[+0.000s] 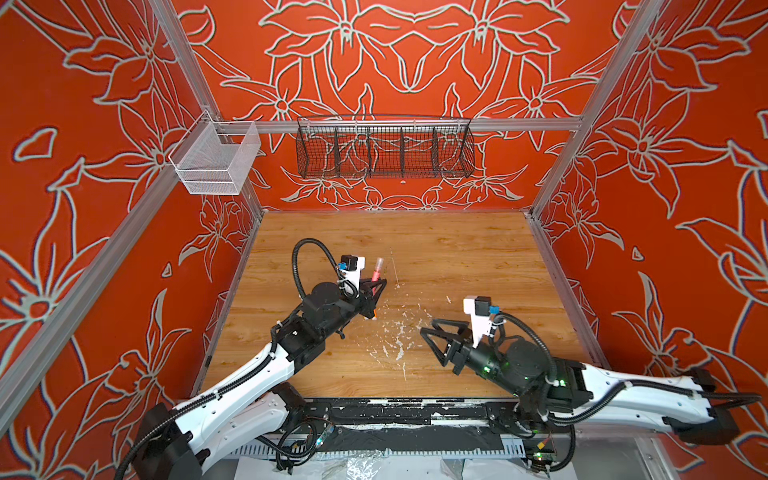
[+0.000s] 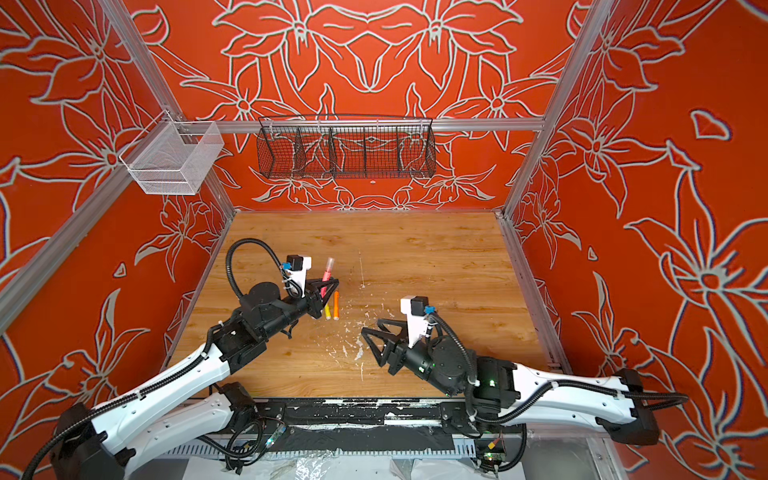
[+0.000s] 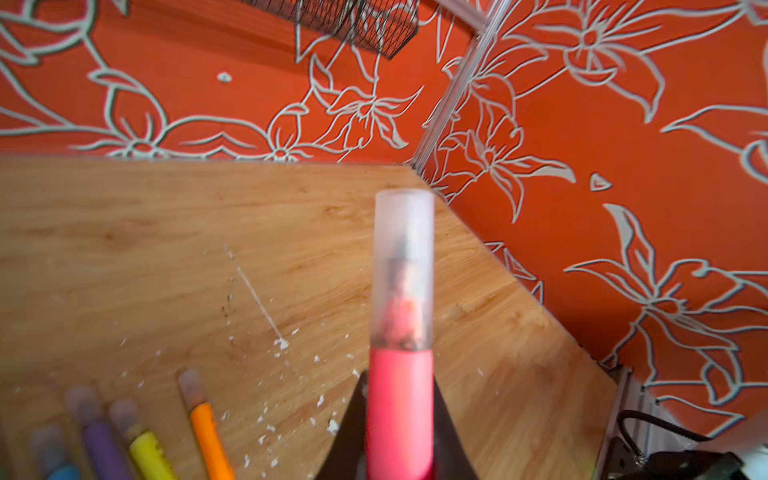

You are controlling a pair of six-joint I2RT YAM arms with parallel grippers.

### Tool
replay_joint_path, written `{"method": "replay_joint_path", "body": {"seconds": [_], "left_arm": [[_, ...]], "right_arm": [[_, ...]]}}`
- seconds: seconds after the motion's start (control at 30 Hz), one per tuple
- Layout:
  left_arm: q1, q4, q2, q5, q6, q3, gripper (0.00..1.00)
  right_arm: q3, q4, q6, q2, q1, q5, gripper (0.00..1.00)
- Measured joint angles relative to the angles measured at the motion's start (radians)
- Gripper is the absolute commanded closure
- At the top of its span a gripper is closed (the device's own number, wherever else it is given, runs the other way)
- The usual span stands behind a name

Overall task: Insert the pens into the pen caps
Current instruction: 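Open the right gripper and withdraw it from the capped pink marker, then lower the capped pink marker beside the orange marker with the left gripper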

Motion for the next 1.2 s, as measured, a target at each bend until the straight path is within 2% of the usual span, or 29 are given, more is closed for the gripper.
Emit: {"method": "replay_joint_path", "body": {"seconds": [0.27, 0.43, 0.57, 0.9, 1.03, 1.2], "left_arm": [[-0.120, -0.200, 0.268, -0.278, -0.137, 0.165, 1.00], [-0.152, -0.323, 0.468, -0.373, -0.263, 0.293, 1.00], [-0.156, -0.398, 0.604, -0.417, -0.333, 0.360, 1.00], [-0.158, -0.621, 0.932, -0.515, -0.453, 0.610, 1.00], [-0.158, -0.667, 1.002, -0.530, -0.474, 0.638, 1.00], [-0.158, -0.693, 1.026, -0.539, -0.477, 0.640, 1.00]], "right_arm": [[-0.065, -0.228, 0.006, -0.239, -0.003, 0.204, 0.40], [-0.105, -0.297, 0.011, -0.312, -0.007, 0.274, 0.39], [-0.109, -0.322, 0.011, -0.289, -0.007, 0.297, 0.38], [-0.077, -0.352, 0.001, -0.114, -0.029, 0.303, 0.37], [-0.076, -0.354, 0.001, -0.102, -0.048, 0.301, 0.37], [-0.076, -0.358, 0.002, -0.131, -0.072, 0.290, 0.37]]}}
